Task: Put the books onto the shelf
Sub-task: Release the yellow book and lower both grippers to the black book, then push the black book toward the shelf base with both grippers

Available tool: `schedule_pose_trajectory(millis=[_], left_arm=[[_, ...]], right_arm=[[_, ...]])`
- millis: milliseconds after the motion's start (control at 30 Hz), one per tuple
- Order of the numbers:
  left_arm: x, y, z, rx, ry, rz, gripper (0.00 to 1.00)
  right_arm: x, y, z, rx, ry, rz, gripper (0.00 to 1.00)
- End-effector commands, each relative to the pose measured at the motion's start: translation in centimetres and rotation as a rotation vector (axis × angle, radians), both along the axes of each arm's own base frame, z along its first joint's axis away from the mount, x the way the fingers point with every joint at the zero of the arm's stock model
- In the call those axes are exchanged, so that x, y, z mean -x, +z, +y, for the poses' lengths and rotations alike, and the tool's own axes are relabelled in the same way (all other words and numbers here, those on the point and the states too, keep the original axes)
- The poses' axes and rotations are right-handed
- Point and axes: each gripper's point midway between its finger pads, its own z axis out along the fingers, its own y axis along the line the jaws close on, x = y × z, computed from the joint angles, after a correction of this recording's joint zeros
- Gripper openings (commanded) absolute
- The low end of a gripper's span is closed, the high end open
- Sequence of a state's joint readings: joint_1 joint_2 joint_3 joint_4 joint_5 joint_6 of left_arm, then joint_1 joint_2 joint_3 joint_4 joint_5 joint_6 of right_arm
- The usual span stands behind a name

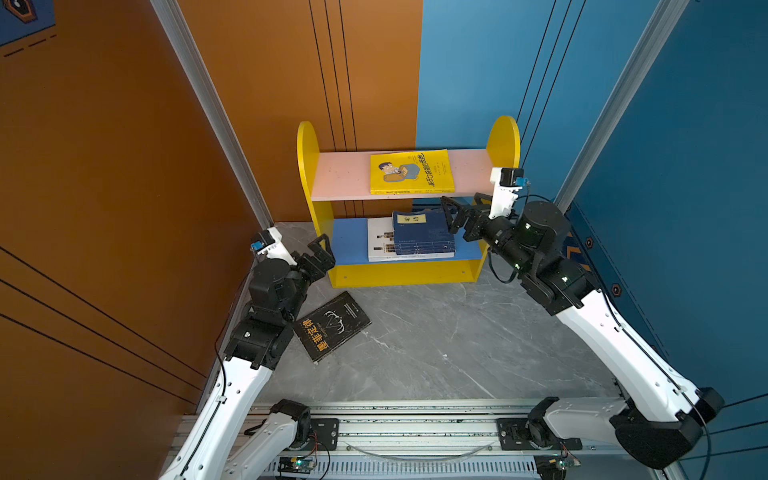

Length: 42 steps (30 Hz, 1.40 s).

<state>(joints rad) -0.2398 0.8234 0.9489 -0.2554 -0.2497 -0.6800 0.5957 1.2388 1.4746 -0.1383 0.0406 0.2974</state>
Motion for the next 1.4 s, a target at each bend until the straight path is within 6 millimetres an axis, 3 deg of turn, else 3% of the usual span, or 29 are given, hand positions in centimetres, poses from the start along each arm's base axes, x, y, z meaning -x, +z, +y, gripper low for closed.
schedule_pose_trajectory(millis=[0, 100, 300, 433, 467, 767, 967, 1133, 1367], left_arm=[[2.1, -8.5, 3.9, -0.047, 0.180, 0.278, 0.98], [3.2, -13.7, 5.4, -0.008, 0.247, 0.424, 0.98], [4.6, -22.2, 7.0, 0.128, 0.349, 0.591, 0.98], [5.0, -25.8, 7.3, 0.185, 0.378, 0.647, 0.98], [5.0, -26.3, 7.4, 0.183, 0.377, 0.662, 0.98], [3.7, -29.0, 7.0, 0.226, 0.339, 0.696, 0.98], [3.2, -29.5, 6.9, 0.235, 0.314, 0.692, 0.98], [2.5, -29.4, 6.7, 0.246, 0.285, 0.677, 0.99], [2.1, -29.9, 6.0, 0.270, 0.239, 0.673, 1.00]], right_arm=[[0.0, -3.9, 0.0, 0.062, -0.021, 0.053, 1.00], [0.2, -7.7, -0.4, 0.097, -0.053, 0.132, 1.00], [0.4, -16.1, 0.0, 0.046, -0.091, 0.291, 1.00], [0.4, -21.9, 1.2, 0.011, -0.117, 0.399, 1.00], [1.0, -23.1, 2.8, 0.000, -0.080, 0.419, 1.00], [1.2, -31.4, 13.8, 0.053, 0.171, 0.574, 1.00], [0.2, -36.2, 19.3, 0.091, 0.264, 0.662, 1.00], [0.7, -39.3, 22.7, 0.143, 0.347, 0.717, 0.99], [1.2, -42.4, 25.1, 0.195, 0.406, 0.759, 0.95]])
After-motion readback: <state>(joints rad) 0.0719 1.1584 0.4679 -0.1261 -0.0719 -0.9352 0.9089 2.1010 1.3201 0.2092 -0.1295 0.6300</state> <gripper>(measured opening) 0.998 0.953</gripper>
